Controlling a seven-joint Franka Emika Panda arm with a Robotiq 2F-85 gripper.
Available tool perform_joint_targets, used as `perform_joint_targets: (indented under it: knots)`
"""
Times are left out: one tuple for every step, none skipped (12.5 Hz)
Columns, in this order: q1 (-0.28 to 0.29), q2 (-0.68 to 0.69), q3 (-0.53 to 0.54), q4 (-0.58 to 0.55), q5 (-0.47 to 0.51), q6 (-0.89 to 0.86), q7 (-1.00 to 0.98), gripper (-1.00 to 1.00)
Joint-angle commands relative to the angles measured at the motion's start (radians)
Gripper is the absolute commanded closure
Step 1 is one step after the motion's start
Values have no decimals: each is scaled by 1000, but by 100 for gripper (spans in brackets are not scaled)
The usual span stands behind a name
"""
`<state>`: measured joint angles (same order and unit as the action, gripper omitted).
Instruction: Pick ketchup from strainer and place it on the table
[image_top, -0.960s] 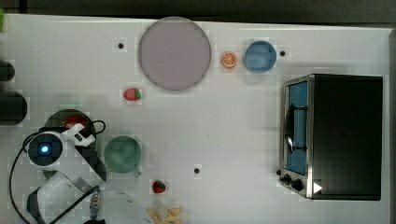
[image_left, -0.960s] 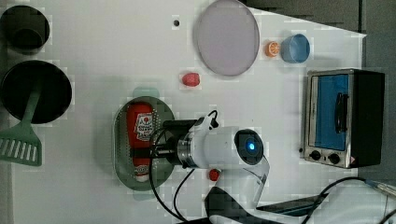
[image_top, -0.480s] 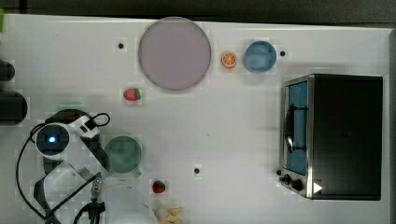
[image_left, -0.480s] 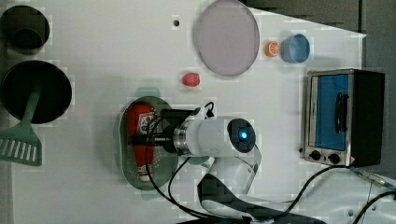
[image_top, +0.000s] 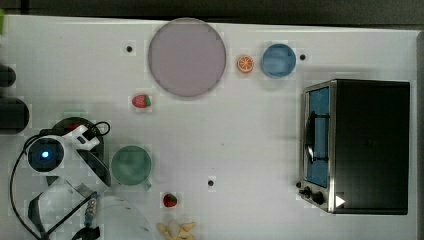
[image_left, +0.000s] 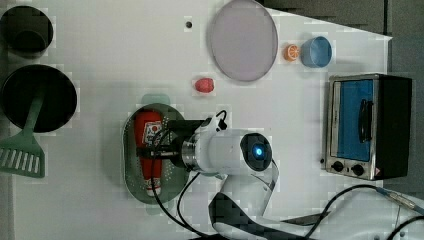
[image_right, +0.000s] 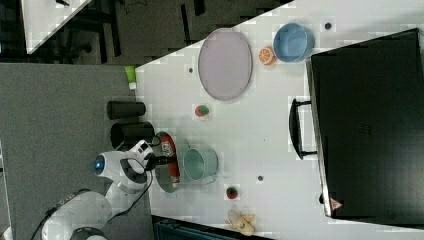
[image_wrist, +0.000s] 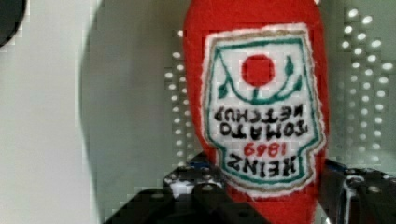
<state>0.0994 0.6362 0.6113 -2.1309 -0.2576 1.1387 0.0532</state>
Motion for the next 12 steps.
perform_joint_targets:
  knots:
    - [-15, -151, 41, 17, 51, -58, 46, -12]
    - [-28, -204, 49, 18, 91, -93, 46, -12]
    - [-41, -261, 52, 20, 133, -132, 46, -12]
    - [-56, -318, 51, 22, 173, -183, 46, -12]
    - [-76, -373, 47, 25, 211, -239, 45, -12]
    - [-100, -422, 41, 30, 241, -302, 43, -12]
    - [-127, -466, 32, 34, 264, -361, 42, -12]
    - [-153, -503, 18, 34, 275, -408, 40, -12]
    - [-178, -534, 0, 34, 275, -439, 31, -12]
    - [-199, -557, -24, 34, 275, -458, 21, -12]
    - [-217, -575, -53, 34, 275, -477, 16, -12]
    - [-231, -584, -85, 34, 275, -501, 9, -12]
